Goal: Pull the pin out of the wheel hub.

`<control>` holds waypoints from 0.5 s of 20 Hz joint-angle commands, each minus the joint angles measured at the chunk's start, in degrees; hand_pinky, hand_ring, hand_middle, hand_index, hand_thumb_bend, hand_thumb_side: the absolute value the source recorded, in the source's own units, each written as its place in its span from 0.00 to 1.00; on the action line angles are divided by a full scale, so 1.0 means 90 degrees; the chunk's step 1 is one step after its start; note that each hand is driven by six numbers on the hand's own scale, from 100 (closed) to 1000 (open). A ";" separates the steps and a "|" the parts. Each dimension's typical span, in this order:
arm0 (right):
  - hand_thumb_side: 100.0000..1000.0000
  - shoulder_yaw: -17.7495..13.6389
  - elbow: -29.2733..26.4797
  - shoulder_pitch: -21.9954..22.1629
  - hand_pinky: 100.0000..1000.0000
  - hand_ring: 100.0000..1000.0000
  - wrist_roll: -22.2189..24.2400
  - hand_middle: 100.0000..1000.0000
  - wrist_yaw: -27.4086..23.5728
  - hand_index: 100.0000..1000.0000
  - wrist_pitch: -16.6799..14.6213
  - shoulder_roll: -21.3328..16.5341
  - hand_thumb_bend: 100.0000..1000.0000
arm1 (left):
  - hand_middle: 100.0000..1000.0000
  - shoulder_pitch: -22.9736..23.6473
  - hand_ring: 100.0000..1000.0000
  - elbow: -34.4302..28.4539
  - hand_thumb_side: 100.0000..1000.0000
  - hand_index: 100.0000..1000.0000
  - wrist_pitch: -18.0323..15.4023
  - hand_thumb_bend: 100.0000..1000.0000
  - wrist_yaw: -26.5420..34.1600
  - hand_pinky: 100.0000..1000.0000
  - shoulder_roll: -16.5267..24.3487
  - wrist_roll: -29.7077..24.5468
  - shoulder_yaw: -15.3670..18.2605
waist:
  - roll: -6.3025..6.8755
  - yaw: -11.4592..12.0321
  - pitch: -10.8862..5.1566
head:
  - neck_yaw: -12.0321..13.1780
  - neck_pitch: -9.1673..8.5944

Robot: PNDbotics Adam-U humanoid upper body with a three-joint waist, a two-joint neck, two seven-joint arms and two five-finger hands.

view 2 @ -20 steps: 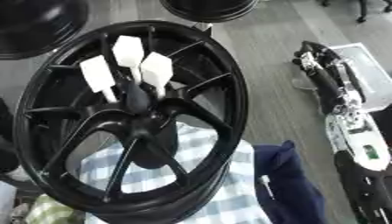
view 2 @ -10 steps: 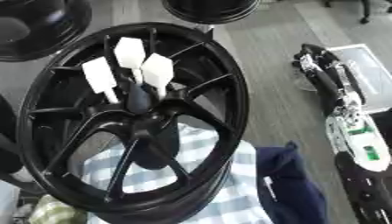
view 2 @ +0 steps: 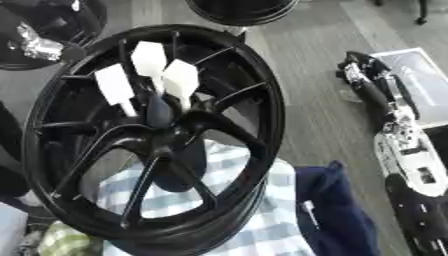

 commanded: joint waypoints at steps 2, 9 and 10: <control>0.43 -0.0014 -0.0046 -0.0037 0.89 0.72 0.0008 0.63 0.0013 0.79 0.0008 -0.0205 0.00 | 0.74 -0.0191 0.81 0.0035 0.80 0.85 0.0549 0.35 -0.0118 0.83 0.0011 0.0058 -0.0033 | -0.0019 0.0011 -0.0149 | -0.0014 0.0031; 0.43 -0.0004 -0.0032 -0.0028 0.89 0.72 0.0011 0.63 0.0010 0.79 0.0024 -0.0194 0.00 | 0.68 -0.0140 0.80 0.0045 0.82 0.80 0.0715 0.68 -0.0611 0.85 -0.0091 -0.0001 -0.0191 | -0.0030 0.0014 -0.0133 | -0.0005 0.0057; 0.43 -0.0001 -0.0030 -0.0028 0.89 0.72 0.0012 0.63 0.0007 0.79 0.0026 -0.0191 0.00 | 0.68 -0.0138 0.80 0.0048 0.83 0.81 0.0694 0.70 -0.0661 0.86 -0.0111 -0.0020 -0.0208 | -0.0032 0.0015 -0.0130 | -0.0004 0.0060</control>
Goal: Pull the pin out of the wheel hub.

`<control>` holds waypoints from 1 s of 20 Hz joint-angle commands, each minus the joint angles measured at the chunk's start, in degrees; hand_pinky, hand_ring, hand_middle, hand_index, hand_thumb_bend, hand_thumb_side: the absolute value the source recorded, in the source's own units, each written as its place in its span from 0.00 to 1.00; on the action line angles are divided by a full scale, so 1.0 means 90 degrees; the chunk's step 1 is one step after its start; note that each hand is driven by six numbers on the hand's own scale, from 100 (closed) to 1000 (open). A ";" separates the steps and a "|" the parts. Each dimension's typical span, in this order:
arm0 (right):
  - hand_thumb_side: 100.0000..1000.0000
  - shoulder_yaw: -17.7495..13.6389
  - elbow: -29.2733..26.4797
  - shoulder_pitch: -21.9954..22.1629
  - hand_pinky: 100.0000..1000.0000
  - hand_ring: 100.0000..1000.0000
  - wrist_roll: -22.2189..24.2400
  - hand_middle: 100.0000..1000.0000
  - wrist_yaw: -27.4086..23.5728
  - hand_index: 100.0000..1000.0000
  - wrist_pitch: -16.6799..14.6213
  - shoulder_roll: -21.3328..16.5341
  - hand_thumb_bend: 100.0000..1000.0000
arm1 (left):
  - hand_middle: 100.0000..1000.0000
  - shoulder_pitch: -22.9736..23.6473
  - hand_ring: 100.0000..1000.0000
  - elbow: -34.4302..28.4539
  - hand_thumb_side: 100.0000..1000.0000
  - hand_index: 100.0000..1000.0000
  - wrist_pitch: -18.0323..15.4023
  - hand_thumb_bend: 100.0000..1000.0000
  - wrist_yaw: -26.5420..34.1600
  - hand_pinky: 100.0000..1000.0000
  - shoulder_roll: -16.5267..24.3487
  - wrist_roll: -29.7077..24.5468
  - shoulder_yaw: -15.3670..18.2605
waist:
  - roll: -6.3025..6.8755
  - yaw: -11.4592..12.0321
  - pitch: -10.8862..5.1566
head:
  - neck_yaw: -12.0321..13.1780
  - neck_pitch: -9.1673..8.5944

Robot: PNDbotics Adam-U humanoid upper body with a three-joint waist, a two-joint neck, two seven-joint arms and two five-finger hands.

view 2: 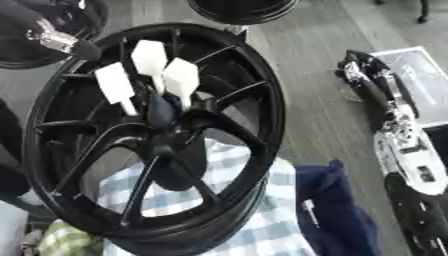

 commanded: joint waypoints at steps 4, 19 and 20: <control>0.43 0.0004 -0.0037 -0.0034 0.89 0.71 0.0008 0.63 0.0001 0.79 0.0017 -0.0183 0.00 | 0.68 -0.0111 0.81 0.0032 0.82 0.81 -0.0099 0.81 -0.0343 0.87 -0.0027 -0.0082 -0.0077 | -0.0034 0.0013 -0.0120 | 0.0011 0.0016; 0.44 0.0013 -0.0022 -0.0034 0.89 0.71 -0.0011 0.62 -0.0006 0.79 0.0061 -0.0155 0.00 | 0.67 -0.0104 0.80 0.0616 0.65 0.80 -0.0417 0.73 -0.0949 0.86 -0.0384 -0.0085 -0.0221 | 0.0009 -0.0002 -0.0101 | 0.0086 -0.0035; 0.44 0.0017 -0.0021 -0.0036 0.89 0.71 -0.0010 0.62 -0.0008 0.79 0.0064 -0.0149 0.00 | 0.66 -0.0102 0.80 0.0667 0.65 0.80 -0.0418 0.72 -0.0959 0.85 -0.0421 -0.0085 -0.0224 | 0.0007 -0.0006 -0.0099 | 0.0096 -0.0037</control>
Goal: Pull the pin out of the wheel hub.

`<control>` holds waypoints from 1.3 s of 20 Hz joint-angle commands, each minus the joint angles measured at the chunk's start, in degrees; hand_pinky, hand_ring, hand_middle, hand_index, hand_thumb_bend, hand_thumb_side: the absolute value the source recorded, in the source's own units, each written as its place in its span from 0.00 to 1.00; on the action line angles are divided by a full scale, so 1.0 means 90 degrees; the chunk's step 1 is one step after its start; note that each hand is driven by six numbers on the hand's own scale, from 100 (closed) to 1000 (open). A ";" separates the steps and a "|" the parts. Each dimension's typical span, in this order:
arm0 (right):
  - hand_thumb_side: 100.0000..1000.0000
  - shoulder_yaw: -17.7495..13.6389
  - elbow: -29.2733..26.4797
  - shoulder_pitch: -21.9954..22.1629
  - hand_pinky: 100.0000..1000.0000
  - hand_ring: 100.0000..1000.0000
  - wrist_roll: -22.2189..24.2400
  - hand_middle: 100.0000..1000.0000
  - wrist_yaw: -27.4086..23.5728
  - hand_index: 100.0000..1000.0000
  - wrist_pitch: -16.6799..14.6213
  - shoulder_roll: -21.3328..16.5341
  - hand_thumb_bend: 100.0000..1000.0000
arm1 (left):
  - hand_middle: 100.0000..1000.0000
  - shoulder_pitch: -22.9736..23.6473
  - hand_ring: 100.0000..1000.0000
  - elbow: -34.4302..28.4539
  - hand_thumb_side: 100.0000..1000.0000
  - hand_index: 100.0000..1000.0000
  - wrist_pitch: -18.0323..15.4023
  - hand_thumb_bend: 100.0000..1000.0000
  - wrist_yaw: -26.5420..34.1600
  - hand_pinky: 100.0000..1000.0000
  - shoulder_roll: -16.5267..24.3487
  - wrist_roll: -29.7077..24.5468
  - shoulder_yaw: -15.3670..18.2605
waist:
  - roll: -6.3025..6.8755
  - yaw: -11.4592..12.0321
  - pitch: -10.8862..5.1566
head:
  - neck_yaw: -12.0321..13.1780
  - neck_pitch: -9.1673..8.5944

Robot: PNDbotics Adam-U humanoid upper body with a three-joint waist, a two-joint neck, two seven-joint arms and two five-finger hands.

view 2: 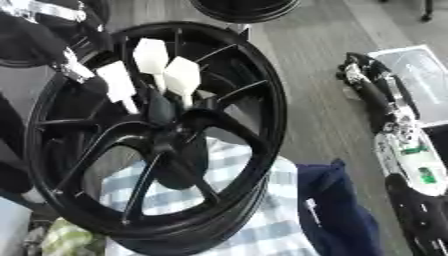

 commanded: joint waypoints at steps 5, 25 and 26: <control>0.44 -0.0010 -0.0038 -0.0064 0.89 0.71 -0.0010 0.62 -0.0009 0.79 0.0029 -0.0129 0.00 | 0.64 -0.0107 0.78 0.0242 0.65 0.78 0.0024 0.68 0.0058 0.84 -0.0126 0.0004 0.0016 | -0.0039 -0.0018 -0.0093 | 0.0082 -0.0036; 0.44 -0.0007 -0.0008 -0.0053 0.89 0.71 -0.0041 0.62 -0.0004 0.78 0.0069 -0.0087 0.00 | 0.52 -0.0184 0.70 0.0089 0.42 0.61 0.0431 0.43 0.0103 0.79 -0.0218 0.0004 0.0090 | -0.0009 -0.0059 -0.0087 | 0.0140 -0.0047; 0.44 -0.0007 -0.0008 -0.0052 0.89 0.71 -0.0043 0.62 -0.0005 0.78 0.0071 -0.0088 0.00 | 0.52 -0.0175 0.70 0.0078 0.40 0.60 0.0432 0.43 0.0098 0.79 -0.0203 0.0004 0.0086 | -0.0007 -0.0057 -0.0088 | 0.0141 -0.0046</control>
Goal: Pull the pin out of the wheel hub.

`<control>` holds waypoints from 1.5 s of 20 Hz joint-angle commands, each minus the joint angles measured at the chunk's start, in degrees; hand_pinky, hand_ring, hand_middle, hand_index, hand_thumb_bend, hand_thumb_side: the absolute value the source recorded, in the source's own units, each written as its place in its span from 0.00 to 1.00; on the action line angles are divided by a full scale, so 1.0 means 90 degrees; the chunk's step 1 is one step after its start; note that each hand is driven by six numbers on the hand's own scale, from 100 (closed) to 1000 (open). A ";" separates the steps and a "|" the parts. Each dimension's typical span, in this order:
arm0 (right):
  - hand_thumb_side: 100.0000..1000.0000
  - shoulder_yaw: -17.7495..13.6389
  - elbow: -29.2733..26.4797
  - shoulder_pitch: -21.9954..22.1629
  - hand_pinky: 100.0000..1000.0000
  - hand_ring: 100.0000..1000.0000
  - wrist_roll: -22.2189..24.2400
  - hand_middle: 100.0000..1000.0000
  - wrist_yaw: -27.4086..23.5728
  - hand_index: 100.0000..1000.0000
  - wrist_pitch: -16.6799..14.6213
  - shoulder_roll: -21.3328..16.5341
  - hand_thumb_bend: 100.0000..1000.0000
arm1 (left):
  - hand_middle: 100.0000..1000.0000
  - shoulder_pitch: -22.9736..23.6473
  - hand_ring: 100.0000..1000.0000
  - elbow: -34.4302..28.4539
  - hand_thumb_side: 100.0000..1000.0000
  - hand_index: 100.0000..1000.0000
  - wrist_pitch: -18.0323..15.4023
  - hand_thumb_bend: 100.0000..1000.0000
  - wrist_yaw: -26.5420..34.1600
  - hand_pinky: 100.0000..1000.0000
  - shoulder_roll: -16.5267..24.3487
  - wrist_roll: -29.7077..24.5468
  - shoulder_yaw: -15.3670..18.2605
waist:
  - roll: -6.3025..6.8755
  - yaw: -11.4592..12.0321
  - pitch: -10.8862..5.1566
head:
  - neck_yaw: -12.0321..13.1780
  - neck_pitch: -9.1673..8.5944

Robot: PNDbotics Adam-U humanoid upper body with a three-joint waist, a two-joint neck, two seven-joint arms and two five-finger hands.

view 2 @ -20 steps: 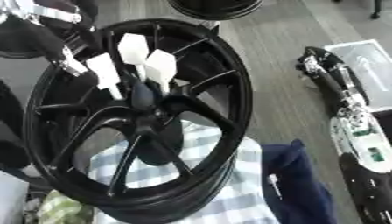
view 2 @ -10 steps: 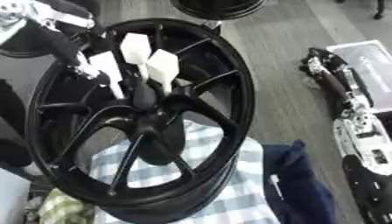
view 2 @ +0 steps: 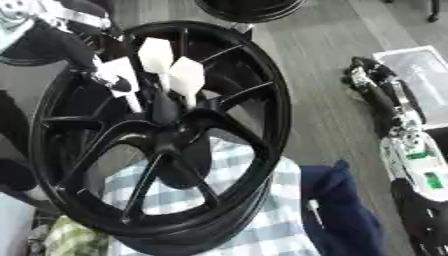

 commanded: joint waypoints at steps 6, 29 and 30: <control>0.45 -0.0046 -0.0033 -0.0039 0.89 0.71 -0.0040 0.62 -0.0007 0.78 0.0011 -0.0117 0.00 | 0.52 -0.0103 0.70 -0.0157 0.27 0.59 -0.0069 0.39 0.0009 0.79 0.0254 -0.0001 0.0006 | -0.0026 0.0004 -0.0105 | 0.0037 -0.0038; 0.45 -0.0046 -0.0035 -0.0019 0.89 0.71 -0.0063 0.62 -0.0024 0.79 0.0010 -0.0124 0.00 | 0.47 -0.0043 0.67 -0.0811 0.00 0.37 0.0104 0.20 0.0378 0.78 0.0562 -0.0001 0.0218 | -0.0027 0.0022 -0.0129 | 0.0072 -0.0013; 0.45 -0.0045 -0.0035 -0.0019 0.89 0.71 -0.0065 0.62 -0.0025 0.79 0.0010 -0.0122 0.00 | 0.47 -0.0043 0.67 -0.0851 0.00 0.37 0.0113 0.20 0.0383 0.78 0.0577 -0.0001 0.0239 | -0.0027 0.0022 -0.0131 | 0.0072 -0.0014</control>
